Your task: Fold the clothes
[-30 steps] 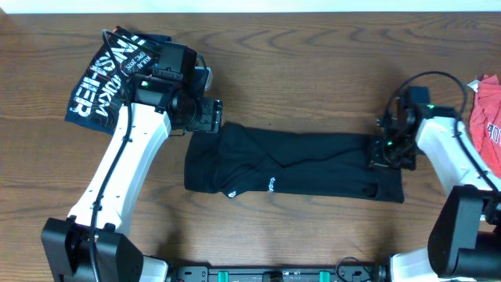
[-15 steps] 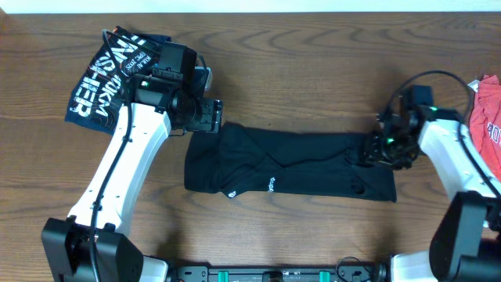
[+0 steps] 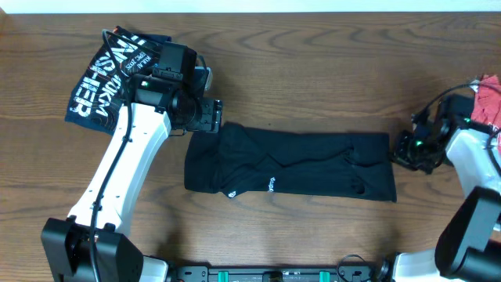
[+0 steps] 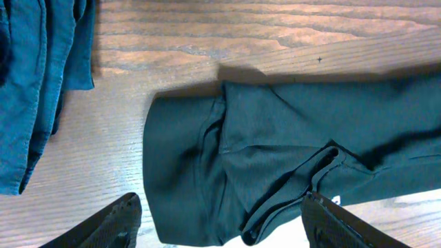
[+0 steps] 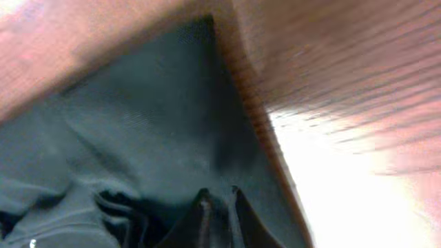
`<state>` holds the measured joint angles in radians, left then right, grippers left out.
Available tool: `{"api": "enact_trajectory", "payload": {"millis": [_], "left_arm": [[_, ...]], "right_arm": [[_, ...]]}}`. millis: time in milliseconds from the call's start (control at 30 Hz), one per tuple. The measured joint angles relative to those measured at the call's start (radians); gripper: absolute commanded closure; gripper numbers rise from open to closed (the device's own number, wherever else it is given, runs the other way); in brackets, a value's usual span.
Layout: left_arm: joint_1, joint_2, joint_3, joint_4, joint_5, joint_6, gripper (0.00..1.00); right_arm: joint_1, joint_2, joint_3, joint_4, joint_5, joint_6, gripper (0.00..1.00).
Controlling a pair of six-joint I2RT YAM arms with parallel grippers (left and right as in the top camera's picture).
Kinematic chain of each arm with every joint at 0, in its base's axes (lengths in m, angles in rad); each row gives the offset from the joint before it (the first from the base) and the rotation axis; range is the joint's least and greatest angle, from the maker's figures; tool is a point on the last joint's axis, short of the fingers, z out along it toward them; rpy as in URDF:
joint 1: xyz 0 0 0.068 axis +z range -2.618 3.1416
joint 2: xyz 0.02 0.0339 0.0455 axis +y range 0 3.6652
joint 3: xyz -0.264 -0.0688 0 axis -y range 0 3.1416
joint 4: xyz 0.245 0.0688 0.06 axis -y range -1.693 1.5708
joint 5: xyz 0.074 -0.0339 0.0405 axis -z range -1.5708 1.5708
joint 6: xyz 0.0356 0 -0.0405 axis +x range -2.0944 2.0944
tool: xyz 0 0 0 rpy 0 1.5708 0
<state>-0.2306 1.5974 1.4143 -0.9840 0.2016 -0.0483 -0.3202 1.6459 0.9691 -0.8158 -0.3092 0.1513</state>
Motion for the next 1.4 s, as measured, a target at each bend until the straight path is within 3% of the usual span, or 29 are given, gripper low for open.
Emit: {"api": "enact_trajectory", "payload": {"millis": [100, 300, 500, 900, 1233, 1400], "left_arm": [[0.000, 0.000, 0.000, 0.000, 0.000, 0.000, 0.24], [0.000, 0.000, 0.000, 0.000, 0.000, 0.000, 0.24], [0.000, 0.000, 0.000, 0.000, 0.000, 0.000, 0.24], [0.000, 0.000, 0.000, -0.026, 0.000, 0.000, 0.24], [0.000, 0.000, 0.000, -0.021, 0.000, 0.000, 0.24], [0.000, 0.000, 0.000, -0.018, 0.000, 0.000, 0.24]], "right_arm": [[0.024, 0.017, -0.059, 0.009, -0.049, 0.005, 0.99], [0.173, 0.018, -0.091, -0.180, -0.108, 0.001, 0.99], [0.293, -0.018, -0.092, -0.122, -0.146, 0.002, 0.99], [0.117, -0.230, -0.067, 0.019, -0.135, 0.019, 0.99], [0.086, -0.074, -0.090, 0.123, -0.059, 0.140, 0.99], [0.159, 0.013, -0.096, 0.208, -0.129, 0.204, 0.99]]}}
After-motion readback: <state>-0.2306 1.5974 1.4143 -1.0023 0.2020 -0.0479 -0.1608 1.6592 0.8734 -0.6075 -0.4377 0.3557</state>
